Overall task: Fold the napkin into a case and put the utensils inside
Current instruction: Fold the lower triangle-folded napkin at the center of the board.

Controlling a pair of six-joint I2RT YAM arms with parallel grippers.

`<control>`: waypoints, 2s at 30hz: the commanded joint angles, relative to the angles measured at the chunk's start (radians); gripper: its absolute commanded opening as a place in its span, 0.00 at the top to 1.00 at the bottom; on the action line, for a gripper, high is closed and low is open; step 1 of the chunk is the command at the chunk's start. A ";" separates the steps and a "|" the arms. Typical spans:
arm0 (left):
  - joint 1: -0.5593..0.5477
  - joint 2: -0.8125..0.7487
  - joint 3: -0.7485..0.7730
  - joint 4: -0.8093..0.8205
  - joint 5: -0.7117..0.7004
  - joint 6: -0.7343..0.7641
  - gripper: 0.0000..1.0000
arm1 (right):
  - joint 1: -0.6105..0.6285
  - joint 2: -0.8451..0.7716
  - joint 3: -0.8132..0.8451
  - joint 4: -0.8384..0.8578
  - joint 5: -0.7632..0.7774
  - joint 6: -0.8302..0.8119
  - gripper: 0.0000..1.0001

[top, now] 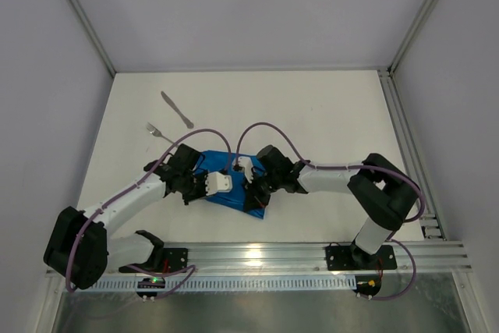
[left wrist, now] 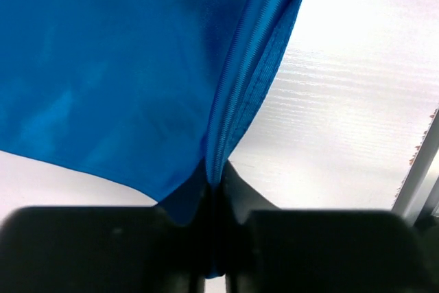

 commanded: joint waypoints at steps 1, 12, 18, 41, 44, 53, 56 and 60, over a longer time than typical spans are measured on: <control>-0.003 -0.001 0.022 -0.011 0.005 0.018 0.98 | -0.003 -0.004 0.036 0.000 -0.010 0.005 0.96; -0.002 0.013 0.085 -0.127 0.048 -0.005 1.00 | -0.003 -0.133 -0.050 -0.020 0.147 0.005 0.54; 0.001 0.040 0.105 -0.143 0.057 -0.038 1.00 | 0.016 -0.211 -0.183 0.130 0.199 0.060 0.44; 0.090 0.114 0.184 -0.248 0.196 0.001 1.00 | 0.292 -0.268 -0.320 0.302 0.760 0.013 0.36; 0.098 0.109 0.184 -0.262 0.204 0.009 1.00 | 0.303 -0.208 -0.280 0.278 0.797 0.028 0.39; 0.136 0.105 0.173 -0.343 0.242 0.083 1.00 | 0.304 -0.303 -0.297 0.256 0.756 0.036 0.92; 0.146 0.100 0.168 -0.406 0.246 0.133 1.00 | 0.304 -0.372 -0.276 0.178 0.646 0.030 0.94; 0.158 0.089 0.154 -0.465 0.241 0.195 0.95 | 0.303 -0.398 -0.233 0.063 0.451 0.037 0.95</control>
